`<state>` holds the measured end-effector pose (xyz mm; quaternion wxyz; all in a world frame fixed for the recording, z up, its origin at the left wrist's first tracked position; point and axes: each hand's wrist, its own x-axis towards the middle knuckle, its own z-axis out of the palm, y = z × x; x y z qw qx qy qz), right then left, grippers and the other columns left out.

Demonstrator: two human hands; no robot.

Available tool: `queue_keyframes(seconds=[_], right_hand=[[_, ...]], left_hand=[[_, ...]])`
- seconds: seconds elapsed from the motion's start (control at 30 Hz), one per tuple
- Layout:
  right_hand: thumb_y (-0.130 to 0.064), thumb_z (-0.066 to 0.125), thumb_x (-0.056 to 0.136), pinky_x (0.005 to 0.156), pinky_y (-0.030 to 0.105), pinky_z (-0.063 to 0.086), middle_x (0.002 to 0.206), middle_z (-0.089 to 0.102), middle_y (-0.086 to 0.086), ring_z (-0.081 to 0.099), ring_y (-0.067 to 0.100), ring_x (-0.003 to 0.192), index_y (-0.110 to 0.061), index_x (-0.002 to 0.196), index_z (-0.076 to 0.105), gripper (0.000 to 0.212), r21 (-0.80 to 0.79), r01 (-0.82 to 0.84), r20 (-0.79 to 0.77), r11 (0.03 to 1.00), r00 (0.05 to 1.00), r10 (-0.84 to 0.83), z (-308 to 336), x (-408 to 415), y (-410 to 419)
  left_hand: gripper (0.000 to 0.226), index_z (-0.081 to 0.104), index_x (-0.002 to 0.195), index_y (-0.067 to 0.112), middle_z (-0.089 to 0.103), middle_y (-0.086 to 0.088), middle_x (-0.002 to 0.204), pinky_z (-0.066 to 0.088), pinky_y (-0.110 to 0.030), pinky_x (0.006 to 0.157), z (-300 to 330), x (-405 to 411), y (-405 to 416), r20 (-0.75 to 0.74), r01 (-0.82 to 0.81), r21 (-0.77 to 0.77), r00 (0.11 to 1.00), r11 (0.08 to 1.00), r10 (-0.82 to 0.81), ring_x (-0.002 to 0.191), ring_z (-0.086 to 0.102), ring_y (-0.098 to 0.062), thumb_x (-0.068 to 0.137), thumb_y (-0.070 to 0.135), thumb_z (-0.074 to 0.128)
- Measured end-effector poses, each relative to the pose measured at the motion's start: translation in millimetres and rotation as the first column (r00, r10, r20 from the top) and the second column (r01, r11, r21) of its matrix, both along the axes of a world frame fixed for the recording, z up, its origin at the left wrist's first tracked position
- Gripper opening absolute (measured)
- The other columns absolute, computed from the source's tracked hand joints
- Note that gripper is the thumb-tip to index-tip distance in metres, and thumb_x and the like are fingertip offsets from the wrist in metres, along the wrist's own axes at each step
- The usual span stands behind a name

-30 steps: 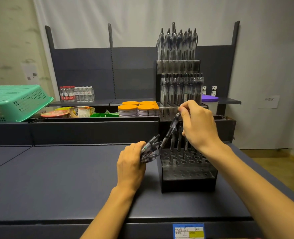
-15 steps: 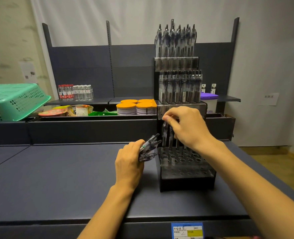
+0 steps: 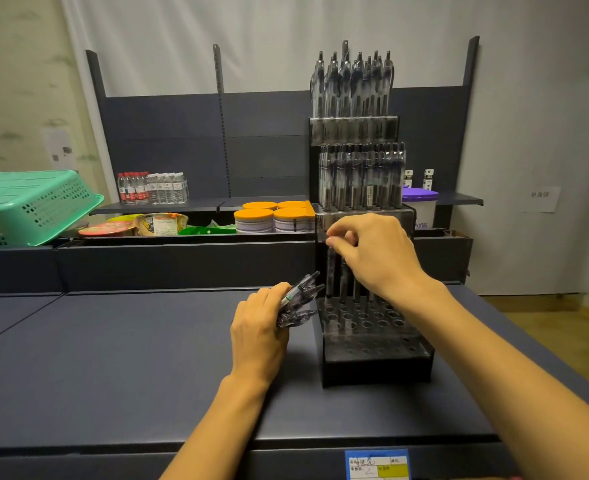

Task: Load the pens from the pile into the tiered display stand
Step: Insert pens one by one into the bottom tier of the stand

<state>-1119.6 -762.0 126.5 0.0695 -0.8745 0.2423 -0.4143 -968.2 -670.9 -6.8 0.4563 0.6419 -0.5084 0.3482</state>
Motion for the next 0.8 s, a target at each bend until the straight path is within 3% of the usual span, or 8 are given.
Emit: queue_keyframes(seconds=[0.13,0.27,0.37,0.47,0.57,0.7,0.8], right_hand=[[-0.026,0.063,0.092,0.081,0.042,0.057,0.093,0.072,-0.002,0.065,0.014,0.084,-0.024,0.104,0.074,0.016,0.143,-0.057,0.023,0.988,0.998,0.054,5,0,-1],[-0.026,0.062,0.093,0.083,0.038,0.055,0.089,0.068,-0.006,0.064,0.016,0.091,-0.023,0.105,0.074,0.018,0.105,-0.019,-0.085,0.994,0.996,0.028,3,-1,2],[-0.026,0.062,0.093,0.083,0.039,0.055,0.081,0.062,-0.008,0.064,0.017,0.092,-0.022,0.107,0.073,0.019,0.086,-0.012,-0.082,0.996,0.996,0.019,-1,-2,5],[-0.028,0.061,0.093,0.081,0.034,0.053,0.089,0.066,-0.005,0.062,0.015,0.090,-0.023,0.112,0.071,0.021,0.075,-0.019,-0.048,0.997,0.999,0.023,-3,-4,7],[-0.032,0.063,0.091,0.076,0.032,0.053,0.080,0.064,-0.008,0.059,0.009,0.077,-0.024,0.103,0.072,0.017,0.116,-0.102,0.007,0.988,0.995,0.102,-8,-7,11],[-0.034,0.061,0.092,0.061,0.014,0.042,0.073,0.065,-0.010,0.058,-0.002,0.063,-0.019,0.091,0.076,0.021,0.241,-0.217,-0.009,0.946,0.974,0.226,-15,-12,19],[-0.034,0.063,0.091,0.054,0.010,0.037,0.068,0.063,-0.012,0.054,-0.010,0.052,-0.018,0.090,0.076,0.020,0.291,-0.250,-0.035,0.923,0.962,0.271,-22,-13,21]], left_hand=[[0.052,0.050,0.111,0.021,0.066,-0.006,0.085,0.044,-0.031,0.060,1,-2,0,0.008,0.014,0.006,1.000,1.000,-0.015,0.073,0.045,-0.016,0.070,-0.006,0.069],[0.046,0.050,0.110,0.021,0.067,-0.008,0.085,0.035,-0.026,0.064,2,-2,0,0.012,0.019,-0.003,1.000,1.000,-0.019,0.074,0.043,-0.016,0.071,0.000,0.064],[0.047,0.050,0.110,0.020,0.067,-0.008,0.086,0.036,-0.026,0.064,2,-2,0,0.012,0.029,-0.001,1.000,1.000,-0.029,0.074,0.045,-0.015,0.071,-0.001,0.066],[0.047,0.050,0.111,0.020,0.066,-0.008,0.086,0.036,-0.026,0.064,1,-2,1,0.017,0.028,0.003,0.999,1.000,-0.028,0.074,0.044,-0.015,0.072,-0.001,0.066],[0.043,0.049,0.110,0.020,0.066,-0.007,0.084,0.037,-0.025,0.062,2,-2,1,0.027,0.017,-0.010,0.999,1.000,-0.017,0.073,0.043,-0.014,0.072,0.004,0.063],[0.042,0.049,0.111,0.020,0.066,-0.007,0.084,0.044,-0.030,0.057,2,-3,2,0.049,0.004,-0.015,0.999,1.000,-0.003,0.070,0.049,-0.017,0.073,0.007,0.062],[0.043,0.050,0.112,0.020,0.065,-0.007,0.086,0.044,-0.031,0.054,2,-2,2,0.080,-0.024,0.006,0.997,1.000,0.023,0.064,0.055,-0.025,0.072,0.007,0.062]])
